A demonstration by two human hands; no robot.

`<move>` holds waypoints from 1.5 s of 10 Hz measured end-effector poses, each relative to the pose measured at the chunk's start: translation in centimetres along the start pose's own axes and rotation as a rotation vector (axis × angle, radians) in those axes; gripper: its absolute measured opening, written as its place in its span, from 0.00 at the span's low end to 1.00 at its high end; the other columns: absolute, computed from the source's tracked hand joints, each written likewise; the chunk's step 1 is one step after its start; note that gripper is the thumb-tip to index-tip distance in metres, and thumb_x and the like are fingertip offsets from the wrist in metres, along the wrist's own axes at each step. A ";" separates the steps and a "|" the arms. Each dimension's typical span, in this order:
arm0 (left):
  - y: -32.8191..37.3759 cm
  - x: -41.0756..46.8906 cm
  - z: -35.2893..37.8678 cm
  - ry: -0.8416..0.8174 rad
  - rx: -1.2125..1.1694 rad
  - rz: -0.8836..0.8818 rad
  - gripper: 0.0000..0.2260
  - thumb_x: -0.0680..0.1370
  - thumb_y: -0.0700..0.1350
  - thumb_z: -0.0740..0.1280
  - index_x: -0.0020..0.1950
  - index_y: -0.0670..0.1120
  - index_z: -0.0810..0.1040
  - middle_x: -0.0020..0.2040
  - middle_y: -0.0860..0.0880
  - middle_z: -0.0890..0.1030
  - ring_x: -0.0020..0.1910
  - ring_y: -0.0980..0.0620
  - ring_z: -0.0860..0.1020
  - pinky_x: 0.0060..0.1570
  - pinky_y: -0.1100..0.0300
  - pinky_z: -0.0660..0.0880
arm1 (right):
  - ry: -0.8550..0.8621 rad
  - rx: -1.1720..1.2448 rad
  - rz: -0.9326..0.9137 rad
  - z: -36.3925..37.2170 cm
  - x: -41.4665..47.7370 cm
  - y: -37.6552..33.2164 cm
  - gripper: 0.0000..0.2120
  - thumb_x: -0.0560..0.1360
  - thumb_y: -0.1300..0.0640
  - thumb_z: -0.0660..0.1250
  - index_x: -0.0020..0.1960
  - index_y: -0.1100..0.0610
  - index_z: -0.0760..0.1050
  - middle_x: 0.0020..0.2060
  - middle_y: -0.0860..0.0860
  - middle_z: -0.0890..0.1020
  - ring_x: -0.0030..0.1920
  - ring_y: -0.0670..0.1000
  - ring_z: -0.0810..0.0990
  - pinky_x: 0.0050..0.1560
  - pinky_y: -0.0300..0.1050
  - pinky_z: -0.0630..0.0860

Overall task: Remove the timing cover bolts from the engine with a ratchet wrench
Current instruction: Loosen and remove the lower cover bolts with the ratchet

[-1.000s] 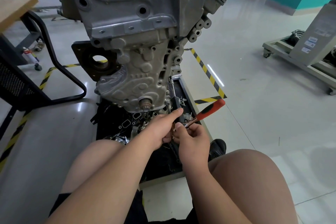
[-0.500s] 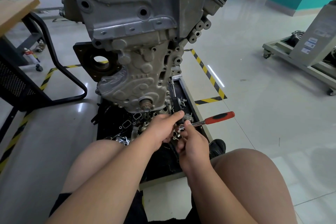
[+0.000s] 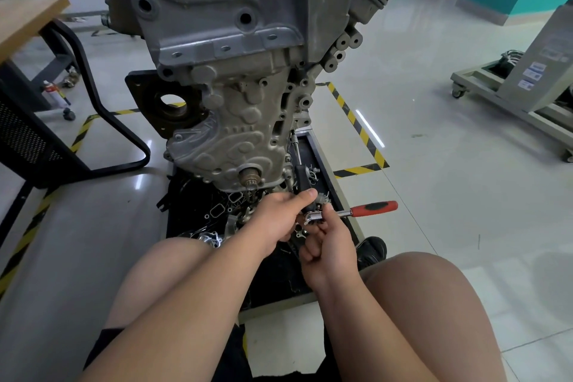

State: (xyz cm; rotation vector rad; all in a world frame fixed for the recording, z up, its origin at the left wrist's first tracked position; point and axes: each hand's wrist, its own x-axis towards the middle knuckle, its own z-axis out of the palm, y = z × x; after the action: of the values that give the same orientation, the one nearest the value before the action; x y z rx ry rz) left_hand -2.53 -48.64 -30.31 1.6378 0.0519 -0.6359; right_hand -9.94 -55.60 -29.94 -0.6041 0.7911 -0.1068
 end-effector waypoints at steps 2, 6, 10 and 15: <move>0.0 0.0 -0.1 -0.004 0.007 0.001 0.15 0.75 0.55 0.71 0.34 0.49 0.74 0.21 0.54 0.69 0.18 0.57 0.60 0.20 0.68 0.55 | -0.052 0.132 0.102 0.0 0.2 -0.2 0.14 0.80 0.51 0.63 0.38 0.57 0.69 0.23 0.49 0.71 0.15 0.43 0.59 0.16 0.36 0.57; 0.8 -0.3 -0.2 0.058 -0.166 -0.153 0.17 0.78 0.58 0.65 0.37 0.47 0.75 0.22 0.53 0.68 0.18 0.57 0.61 0.20 0.68 0.56 | -0.179 0.059 0.175 -0.6 0.0 -0.9 0.13 0.79 0.51 0.62 0.43 0.59 0.75 0.34 0.53 0.81 0.17 0.43 0.63 0.17 0.34 0.60; 2.3 -1.1 -3.3 0.019 -0.704 -0.351 0.16 0.77 0.31 0.49 0.49 0.37 0.76 0.43 0.40 0.80 0.41 0.46 0.80 0.30 0.58 0.78 | -0.053 -0.322 -0.021 -2.6 0.2 -3.1 0.06 0.75 0.59 0.61 0.40 0.59 0.71 0.27 0.52 0.78 0.22 0.48 0.71 0.23 0.40 0.69; 2.0 -0.2 -5.5 0.197 -0.645 -0.225 0.06 0.81 0.44 0.64 0.48 0.43 0.77 0.32 0.50 0.84 0.21 0.59 0.75 0.17 0.69 0.62 | 0.171 -0.864 -0.557 -2.2 -1.7 -5.8 0.08 0.74 0.60 0.62 0.37 0.63 0.73 0.26 0.49 0.69 0.22 0.44 0.68 0.25 0.37 0.66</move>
State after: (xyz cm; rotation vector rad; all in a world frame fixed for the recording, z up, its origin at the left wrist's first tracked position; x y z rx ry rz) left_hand 0.07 -43.79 -28.27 1.0661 0.5374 -0.5489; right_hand -11.93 -60.86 -26.91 -1.6475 0.8003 -0.3363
